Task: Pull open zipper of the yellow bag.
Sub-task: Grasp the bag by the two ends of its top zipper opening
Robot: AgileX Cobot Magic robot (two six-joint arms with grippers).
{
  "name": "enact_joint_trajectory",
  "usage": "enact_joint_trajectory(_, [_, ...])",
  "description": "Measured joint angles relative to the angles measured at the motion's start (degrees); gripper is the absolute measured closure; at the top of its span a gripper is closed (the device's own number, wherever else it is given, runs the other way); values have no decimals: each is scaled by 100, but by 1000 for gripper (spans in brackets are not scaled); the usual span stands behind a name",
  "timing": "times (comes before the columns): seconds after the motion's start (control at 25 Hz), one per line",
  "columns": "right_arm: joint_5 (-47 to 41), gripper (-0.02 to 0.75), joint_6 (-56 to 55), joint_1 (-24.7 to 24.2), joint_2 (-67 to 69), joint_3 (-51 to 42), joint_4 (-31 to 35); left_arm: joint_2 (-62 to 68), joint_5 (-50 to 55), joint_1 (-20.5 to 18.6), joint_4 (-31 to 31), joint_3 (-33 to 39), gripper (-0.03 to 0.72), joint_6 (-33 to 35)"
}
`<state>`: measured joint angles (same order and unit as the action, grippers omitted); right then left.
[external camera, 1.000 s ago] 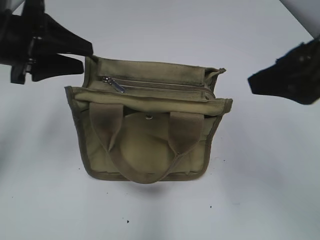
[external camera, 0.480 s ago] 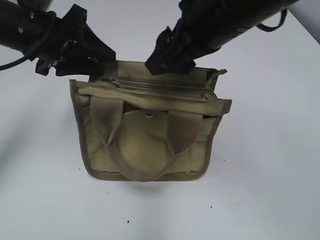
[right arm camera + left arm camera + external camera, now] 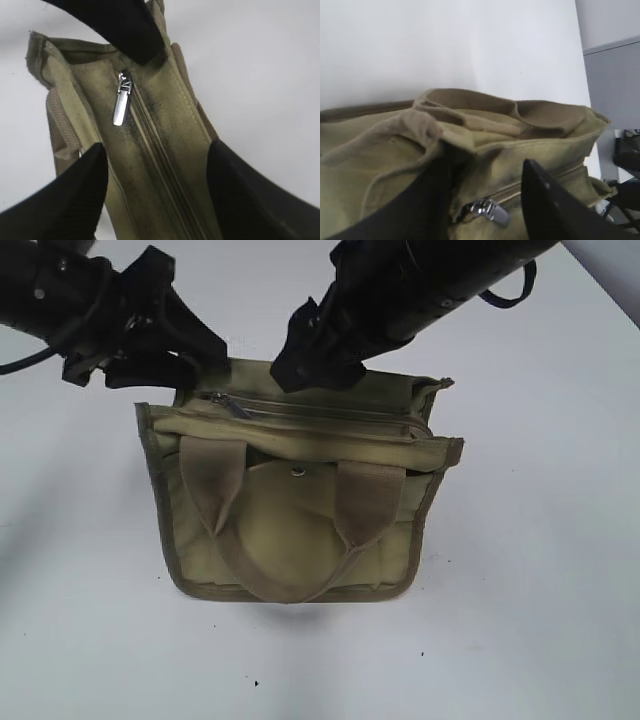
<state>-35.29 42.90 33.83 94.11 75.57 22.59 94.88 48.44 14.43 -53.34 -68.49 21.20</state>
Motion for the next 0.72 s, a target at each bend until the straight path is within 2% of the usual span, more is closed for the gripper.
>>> enact_joint_trajectory(0.24, [175, 250, 431, 0, 12, 0, 215, 354, -45, 52, -400, 0, 341, 0])
enact_joint_trajectory(0.32, [296, 259, 551, 0, 40, 0, 239, 360, -66, 52, -496, -60, 405, 0])
enact_joint_trajectory(0.44, [342, 296, 767, 0, 148, 11, 305, 360, -16, 52, -533, -263, 575, 29])
enact_joint_trajectory(0.52, [342, 316, 821, 0, 206, 11, 345, 370, 106, 52, -527, -338, 645, 41])
enact_joint_trajectory(0.72, [403, 338, 1108, 261, 234, 11, 376, 377, 320, 52, -513, -376, 657, 47])
